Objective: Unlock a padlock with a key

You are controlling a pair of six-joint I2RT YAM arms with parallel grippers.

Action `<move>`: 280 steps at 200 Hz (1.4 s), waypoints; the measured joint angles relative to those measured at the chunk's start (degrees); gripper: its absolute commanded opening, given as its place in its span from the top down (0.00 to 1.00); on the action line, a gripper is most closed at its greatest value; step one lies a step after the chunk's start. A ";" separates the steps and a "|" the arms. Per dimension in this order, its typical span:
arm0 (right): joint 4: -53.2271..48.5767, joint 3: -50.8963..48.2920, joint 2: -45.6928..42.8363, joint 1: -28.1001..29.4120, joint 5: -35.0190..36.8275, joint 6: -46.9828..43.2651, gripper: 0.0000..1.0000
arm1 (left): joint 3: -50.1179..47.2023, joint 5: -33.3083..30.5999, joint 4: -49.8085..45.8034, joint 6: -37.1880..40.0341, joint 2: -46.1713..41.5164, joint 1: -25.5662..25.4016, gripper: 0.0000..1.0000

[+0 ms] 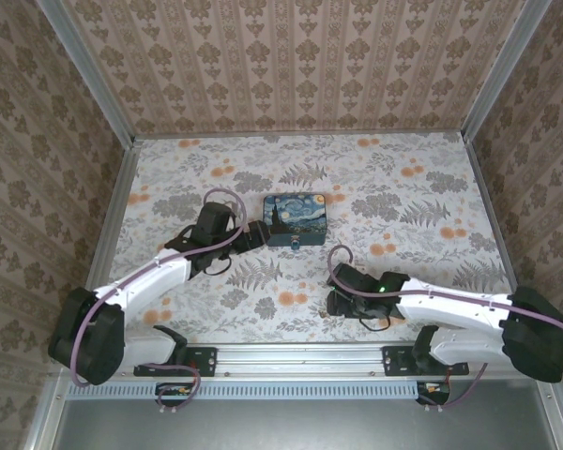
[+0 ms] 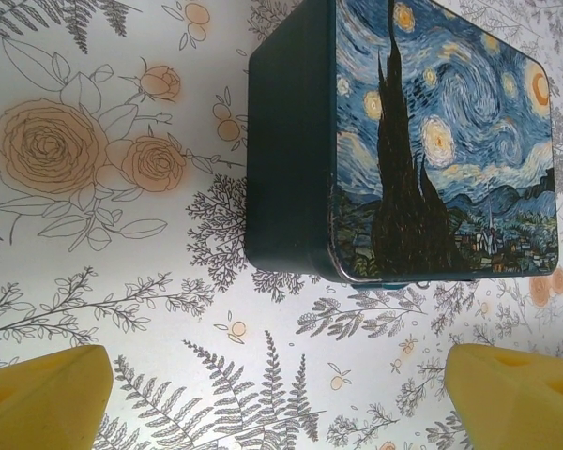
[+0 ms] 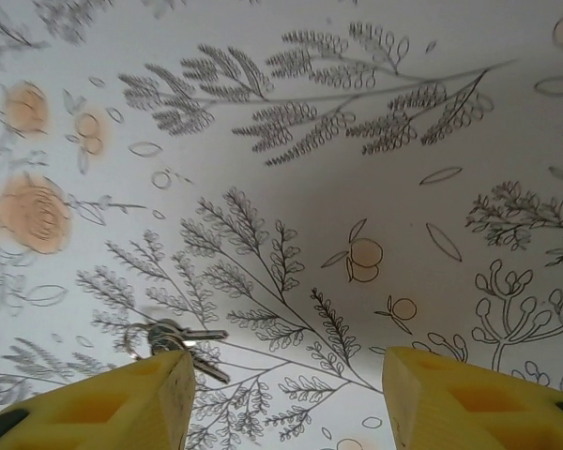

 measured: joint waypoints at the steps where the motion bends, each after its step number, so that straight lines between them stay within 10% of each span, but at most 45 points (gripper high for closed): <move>1: 0.02 0.02 0.13 0.07 0.02 0.02 0.43 | 0.00 0.00 0.02 0.00 0.02 -0.02 0.00; 280: 3.69 7.76 10.78 10.36 3.93 8.17 0.43 | -0.33 -0.02 1.77 0.02 3.41 -1.20 0.00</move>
